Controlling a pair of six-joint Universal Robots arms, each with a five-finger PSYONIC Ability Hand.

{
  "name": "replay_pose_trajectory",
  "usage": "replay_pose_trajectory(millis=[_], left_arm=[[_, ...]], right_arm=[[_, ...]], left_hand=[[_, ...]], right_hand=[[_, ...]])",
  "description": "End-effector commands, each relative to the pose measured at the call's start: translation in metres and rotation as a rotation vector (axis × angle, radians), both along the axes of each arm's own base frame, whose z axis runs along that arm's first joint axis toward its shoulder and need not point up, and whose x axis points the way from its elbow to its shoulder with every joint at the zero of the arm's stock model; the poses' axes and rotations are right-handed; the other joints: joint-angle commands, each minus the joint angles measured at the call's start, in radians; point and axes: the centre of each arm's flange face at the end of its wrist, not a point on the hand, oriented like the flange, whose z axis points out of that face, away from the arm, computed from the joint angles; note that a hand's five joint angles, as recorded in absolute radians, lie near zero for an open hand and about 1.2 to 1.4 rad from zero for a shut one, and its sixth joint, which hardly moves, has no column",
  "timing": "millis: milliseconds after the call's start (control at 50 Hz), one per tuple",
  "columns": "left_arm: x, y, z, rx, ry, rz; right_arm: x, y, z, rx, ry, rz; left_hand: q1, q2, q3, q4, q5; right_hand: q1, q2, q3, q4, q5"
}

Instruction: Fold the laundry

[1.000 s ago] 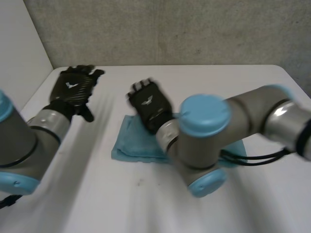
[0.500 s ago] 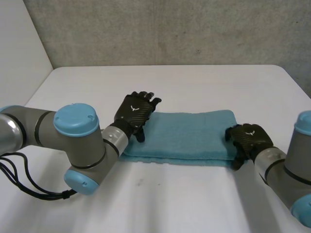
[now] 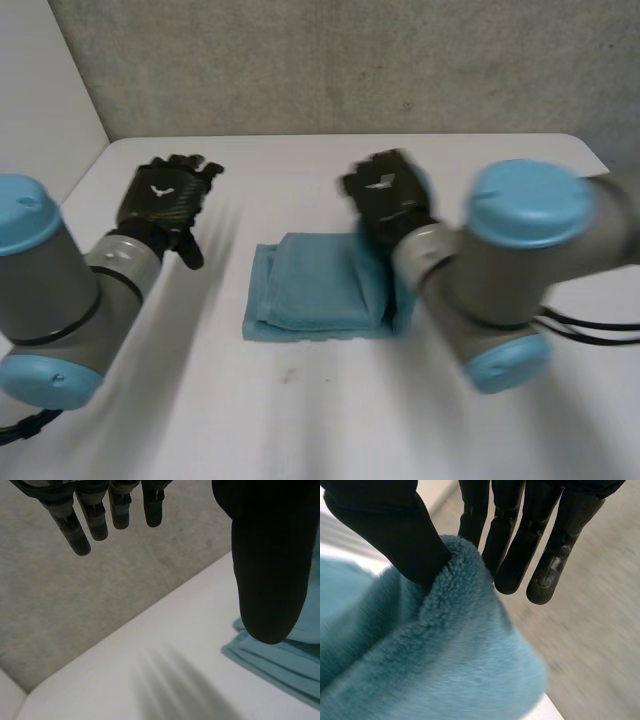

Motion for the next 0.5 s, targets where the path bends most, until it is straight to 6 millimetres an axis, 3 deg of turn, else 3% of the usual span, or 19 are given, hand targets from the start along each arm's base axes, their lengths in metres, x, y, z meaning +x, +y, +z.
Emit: replay_pose_trajectory(millis=[20,100,120,140,180,200,220,240,260,280,300,340,360,380,460,500], left_arm=[[0.023,-0.004,0.014,-0.03,0.016,0.063],[0.025,-0.006,0.017,-0.029,0.044,0.071],[0.023,-0.006,0.018,-0.03,0.054,0.067],[0.023,-0.006,0.018,-0.03,0.054,0.067],[0.021,-0.006,0.02,-0.034,0.064,0.061],[0.019,-0.007,0.023,-0.043,0.073,0.055],[0.016,-0.01,0.027,-0.054,0.082,0.047],[0.016,-0.01,0.027,-0.054,0.082,0.047],[0.012,-0.013,0.032,-0.069,0.094,0.036],[0.003,-0.015,0.034,-0.076,0.108,0.016],[0.003,-0.015,0.034,-0.076,0.108,0.016],[-0.022,-0.016,0.038,-0.087,0.138,-0.049],[-0.023,-0.015,0.038,-0.087,0.138,-0.049],[-0.037,-0.013,0.039,-0.087,0.152,-0.088],[-0.061,-0.008,0.033,-0.061,0.169,-0.145],[-0.077,-0.004,0.021,-0.01,0.184,-0.181]], right_arm=[[0.077,0.069,-0.053,0.09,0.101,0.252],[0.079,0.069,-0.068,0.109,0.126,0.245],[0.08,0.067,-0.062,0.099,0.112,0.239],[0.08,0.067,-0.062,0.099,0.112,0.239],[0.078,0.063,-0.038,0.069,0.067,0.21],[0.078,0.063,-0.038,0.069,0.066,0.21],[0.074,0.063,-0.015,0.048,0.02,0.189],[0.074,0.063,-0.015,0.048,0.02,0.189],[0.069,0.061,0.005,0.042,-0.035,0.161],[0.06,0.053,0.022,0.051,-0.096,0.122],[0.059,0.053,0.022,0.052,-0.097,0.122],[0.036,0.034,0.043,0.092,-0.202,0.045],[0.035,0.034,0.043,0.092,-0.202,0.044],[0.025,0.026,0.05,0.114,-0.247,0.019],[0.006,0.012,0.052,0.162,-0.302,-0.041],[-0.006,0.001,0.042,0.228,-0.326,-0.089]], left_hand=[[-0.004,0.011,0.007,0.007,-0.031],[-0.004,0.011,0.007,0.007,-0.031],[-0.004,0.011,0.007,0.007,-0.031],[-0.004,0.011,0.007,0.007,-0.031],[-0.004,0.011,0.007,0.007,-0.031],[-0.004,0.011,0.007,0.007,-0.031],[-0.004,0.011,0.007,0.007,-0.031],[-0.004,0.011,0.007,0.007,-0.031],[-0.004,0.011,0.007,0.007,-0.031],[-0.004,0.011,0.007,0.007,-0.031],[-0.004,0.011,0.007,0.007,-0.031],[-0.004,0.011,0.007,0.007,-0.031],[-0.004,0.011,0.007,0.007,-0.031],[-0.004,0.011,0.007,0.007,-0.031],[-0.004,0.011,0.007,0.007,-0.031],[-0.004,0.011,0.007,0.007,-0.031]], right_hand=[[0.45,0.217,0.212,0.205,0.233],[0.45,0.217,0.212,0.205,0.233],[0.151,-0.081,-0.087,-0.094,-0.065],[0.148,-0.084,-0.09,-0.097,-0.068],[-0.486,-0.718,-0.724,-0.731,-0.703],[-0.489,-0.721,-0.727,-0.734,-0.705],[-0.649,-0.881,-0.887,-0.894,-0.865],[-0.65,-0.883,-0.888,-0.895,-0.867],[-0.772,-1.005,-1.01,-1.017,-0.989],[-0.772,-1.005,-1.01,-1.017,-0.989],[-0.772,-1.005,-1.01,-1.017,-0.989],[-0.772,-1.005,-1.01,-1.017,-0.989],[-0.772,-1.005,-1.01,-1.017,-0.989],[-0.772,-1.005,-1.01,-1.017,-0.989],[-0.772,-1.005,-1.01,-1.017,-0.989],[-0.772,-1.005,-1.01,-1.017,-0.989]])
